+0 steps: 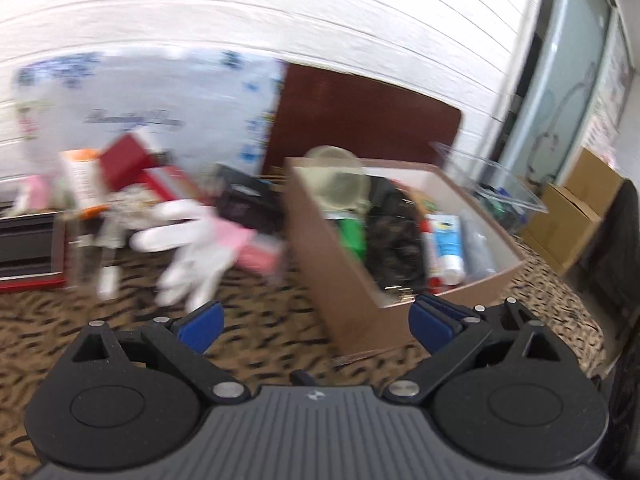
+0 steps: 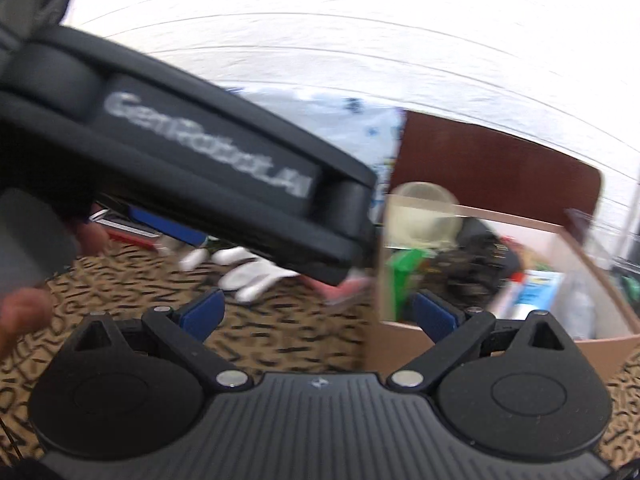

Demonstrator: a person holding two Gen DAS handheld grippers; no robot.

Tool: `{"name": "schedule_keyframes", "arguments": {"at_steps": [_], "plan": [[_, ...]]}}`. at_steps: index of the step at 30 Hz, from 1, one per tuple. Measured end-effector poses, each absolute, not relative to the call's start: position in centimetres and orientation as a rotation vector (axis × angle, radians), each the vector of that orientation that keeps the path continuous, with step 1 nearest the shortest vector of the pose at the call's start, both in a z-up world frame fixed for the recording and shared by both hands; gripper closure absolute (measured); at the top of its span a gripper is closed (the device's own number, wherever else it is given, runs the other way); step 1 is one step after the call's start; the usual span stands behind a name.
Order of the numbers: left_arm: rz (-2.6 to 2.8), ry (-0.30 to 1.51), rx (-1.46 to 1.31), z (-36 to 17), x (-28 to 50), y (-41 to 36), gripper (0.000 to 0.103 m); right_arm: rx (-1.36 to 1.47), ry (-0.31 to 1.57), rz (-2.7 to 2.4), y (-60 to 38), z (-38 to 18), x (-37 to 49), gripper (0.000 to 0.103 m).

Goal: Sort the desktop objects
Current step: 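Withdraw both grippers from the cardboard box back to the table, then move both grippers to the black tray box with red base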

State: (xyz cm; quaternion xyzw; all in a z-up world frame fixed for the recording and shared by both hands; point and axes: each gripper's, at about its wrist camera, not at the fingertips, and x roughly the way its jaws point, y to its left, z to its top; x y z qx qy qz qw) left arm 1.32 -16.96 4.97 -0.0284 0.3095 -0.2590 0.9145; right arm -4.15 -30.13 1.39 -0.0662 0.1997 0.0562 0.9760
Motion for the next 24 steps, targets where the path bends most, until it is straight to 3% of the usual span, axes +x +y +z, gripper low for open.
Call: {"name": "schedule_keyframes", "arguments": {"at_steps": [14, 24], "plan": [[-0.301, 0.648, -0.175, 2.9, -0.5, -1.6, 0.002, -0.226, 0.471, 0.288, -18.5, -0.1, -3.5, 0.005], [-0.216, 0.69, -0.226, 1.2, 2.5, 2.8, 0.002, -0.275, 0.499, 0.331, -15.0, -1.0, -1.0, 0.005]]}}
